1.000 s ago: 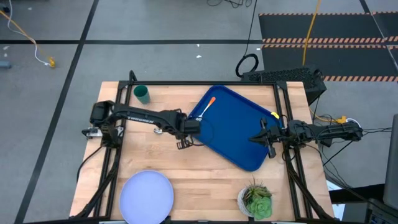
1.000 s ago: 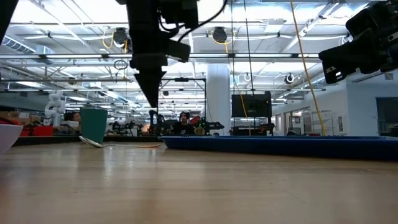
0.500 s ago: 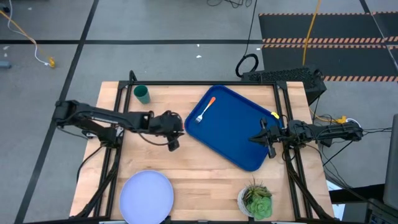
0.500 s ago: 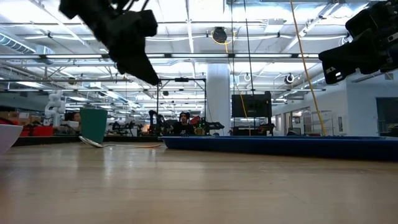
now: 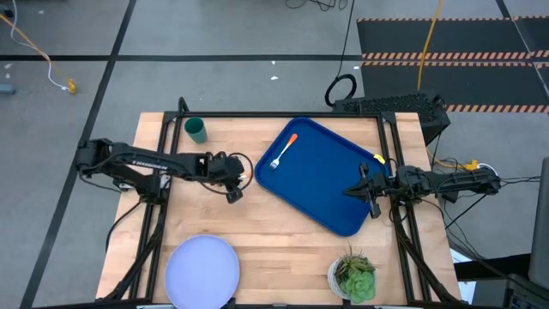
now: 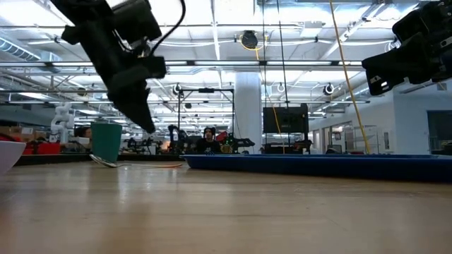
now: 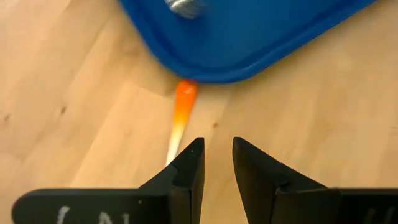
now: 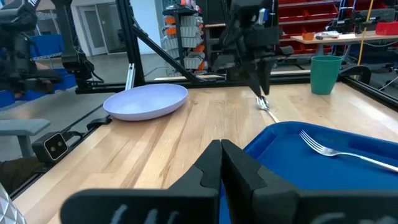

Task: Pick and place plate/cup/fork/spoon on tray
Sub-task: Put the orange spoon on the blue serving tray to the left of the orange fork

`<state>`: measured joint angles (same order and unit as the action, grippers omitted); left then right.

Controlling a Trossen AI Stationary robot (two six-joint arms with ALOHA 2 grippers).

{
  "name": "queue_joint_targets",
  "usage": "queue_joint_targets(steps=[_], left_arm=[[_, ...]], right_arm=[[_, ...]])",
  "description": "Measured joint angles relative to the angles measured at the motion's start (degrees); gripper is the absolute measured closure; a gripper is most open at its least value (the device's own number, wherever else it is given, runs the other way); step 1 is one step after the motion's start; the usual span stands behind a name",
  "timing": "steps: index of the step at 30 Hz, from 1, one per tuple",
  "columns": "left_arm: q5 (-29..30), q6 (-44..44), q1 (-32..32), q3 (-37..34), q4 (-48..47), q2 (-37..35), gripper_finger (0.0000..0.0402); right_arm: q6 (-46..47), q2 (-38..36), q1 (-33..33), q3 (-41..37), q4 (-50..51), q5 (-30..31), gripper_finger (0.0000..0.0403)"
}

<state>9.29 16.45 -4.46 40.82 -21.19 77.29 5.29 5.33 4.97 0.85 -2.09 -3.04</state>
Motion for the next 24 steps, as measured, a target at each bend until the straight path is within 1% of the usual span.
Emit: queue_joint_targets(steps=[2,5,7,9,15,18,21,24], left_arm=[[-0.3,0.7,-1.0,0.0,-1.4,0.7,0.0316],[-1.9,0.5,-1.9,0.1,-1.0,1.9,0.0315],[-3.2,0.3,-2.4,0.0,-1.4,2.4,0.0308],[-3.4,0.0,-2.8,0.0,-1.3,2.7,0.0288],[-2.3,-0.2,-3.7,0.0,-2.7,3.1,0.0193],[-1.7,-1.0,-4.2,0.0,-4.7,3.1,0.0156],[-1.7,-1.5,-4.6,0.0,-7.3,3.1,0.0140],[-1.7,-3.0,-4.8,0.0,-7.7,3.1,0.0143]], right_arm=[[0.0,0.0,0.0,0.0,0.0,0.0,0.0403],[0.0,0.0,0.0,0.0,0.0,0.0,0.0403],[0.0,0.1,0.0,0.0,0.0,0.0,0.0403],[0.0,0.1,0.0,0.0,0.0,0.0,0.0403],[0.0,0.1,0.0,0.0,0.0,0.0,0.0403],[0.0,0.1,0.0,0.0,0.0,0.0,0.0403],[0.0,0.1,0.0,0.0,0.0,0.0,0.0403],[0.0,0.1,0.0,0.0,0.0,0.0,0.0403]])
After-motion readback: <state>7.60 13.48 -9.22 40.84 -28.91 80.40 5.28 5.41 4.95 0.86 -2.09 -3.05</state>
